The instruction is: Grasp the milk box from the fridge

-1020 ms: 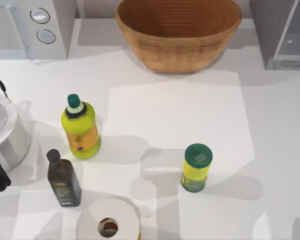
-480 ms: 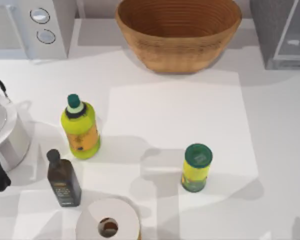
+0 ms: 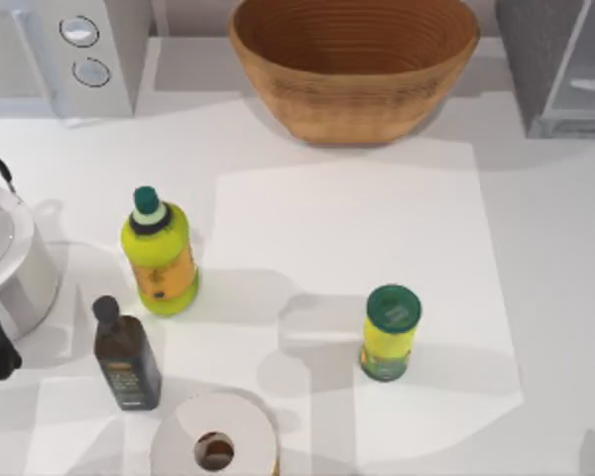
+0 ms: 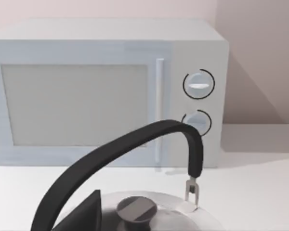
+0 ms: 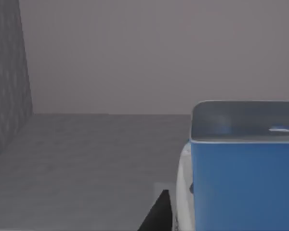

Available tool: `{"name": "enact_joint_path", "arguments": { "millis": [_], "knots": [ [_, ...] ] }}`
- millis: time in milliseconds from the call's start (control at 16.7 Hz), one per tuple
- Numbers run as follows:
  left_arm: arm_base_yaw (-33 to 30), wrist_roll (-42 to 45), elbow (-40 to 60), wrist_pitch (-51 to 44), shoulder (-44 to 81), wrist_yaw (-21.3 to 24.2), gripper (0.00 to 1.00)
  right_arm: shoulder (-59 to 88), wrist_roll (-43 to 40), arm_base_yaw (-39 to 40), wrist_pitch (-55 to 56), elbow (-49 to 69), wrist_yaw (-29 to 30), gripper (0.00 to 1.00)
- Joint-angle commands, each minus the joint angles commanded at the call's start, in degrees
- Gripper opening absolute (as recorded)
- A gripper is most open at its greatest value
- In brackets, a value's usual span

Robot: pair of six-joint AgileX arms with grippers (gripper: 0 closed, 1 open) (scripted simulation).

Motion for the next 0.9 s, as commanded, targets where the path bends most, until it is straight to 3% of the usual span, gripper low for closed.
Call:
{"name": "enact_joint_path", "arguments": {
  "millis": [420, 900],
  "knots": [
    [0.00, 0.00, 0.00, 0.00, 0.00, 0.00, 1.00, -4.78, 0.94, -0.14, -3.18, -1.65, 2.79, 0.00],
    [0.00, 0.00, 0.00, 0.00, 0.00, 0.00, 1.00, -35.62, -0.05, 4.77, -25.85, -18.40, 7.66, 0.00]
  ]
}}
